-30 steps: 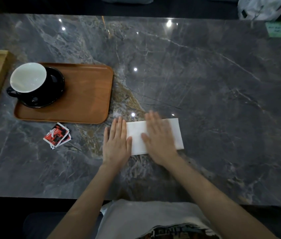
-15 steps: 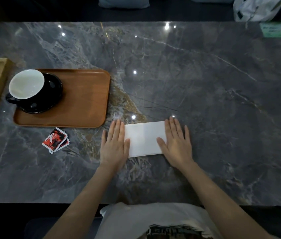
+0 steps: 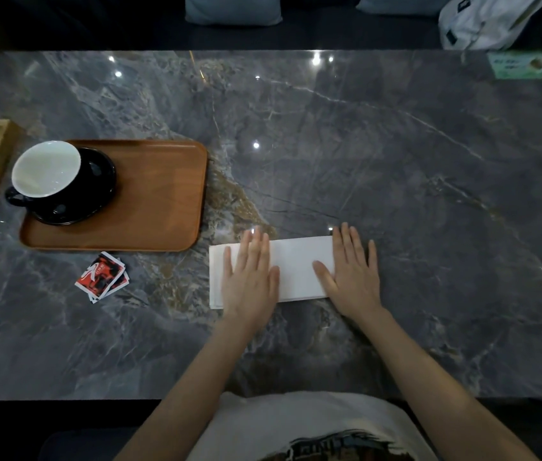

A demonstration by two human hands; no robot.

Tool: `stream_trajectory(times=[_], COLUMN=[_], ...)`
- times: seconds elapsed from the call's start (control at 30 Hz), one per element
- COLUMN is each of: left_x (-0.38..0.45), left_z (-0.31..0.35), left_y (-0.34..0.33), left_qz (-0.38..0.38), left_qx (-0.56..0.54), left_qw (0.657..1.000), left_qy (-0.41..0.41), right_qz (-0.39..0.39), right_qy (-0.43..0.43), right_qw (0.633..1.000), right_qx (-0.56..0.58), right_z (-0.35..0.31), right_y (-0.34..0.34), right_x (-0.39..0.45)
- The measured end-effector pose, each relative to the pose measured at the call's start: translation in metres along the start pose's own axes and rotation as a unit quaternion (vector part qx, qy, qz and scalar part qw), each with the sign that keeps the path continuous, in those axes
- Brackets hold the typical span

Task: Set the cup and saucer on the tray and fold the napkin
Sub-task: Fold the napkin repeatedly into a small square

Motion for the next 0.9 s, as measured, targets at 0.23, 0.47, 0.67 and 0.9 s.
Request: stream_trajectory(times=[0.23, 0.47, 0.67, 0.9], left_x=[0.001, 0.000, 0.000, -0.006], left_z=[0.013, 0.014, 0.014, 0.030], left_y=[-0.021, -0.019, -0.021, -0.016], left_qz=[-0.033, -0.027, -0.024, -0.015], left_qx=[-0.023, -0.019, -0.014, -0.014], left_qw=[0.999, 0.999, 0.999, 0.999], left_qy=[0.014, 0.014, 0.015, 0.038], right_qz=[0.008, 0.110, 0.065, -0.006], right_qy=[0.008, -0.065, -0.140, -0.138], right_qw=[0.998, 0.939, 0.889, 0.909], right_qx=[0.059, 0.319, 0.432, 0.394], right_z=[0.002, -0.003, -0.007, 0.002], right_y=[0.003, 0.026, 0.030, 0.032], right_x=[0.001, 0.009, 0.015, 0.022])
Point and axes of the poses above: each hand's wrist, its own x-axis towards the middle knuckle, its own y-axis out of the back of the hand, z = x × y, the point moved 4 cm from there along x, towards the middle knuckle, and after that the axes turned 8 degrees about y, right-handed, at the moved point
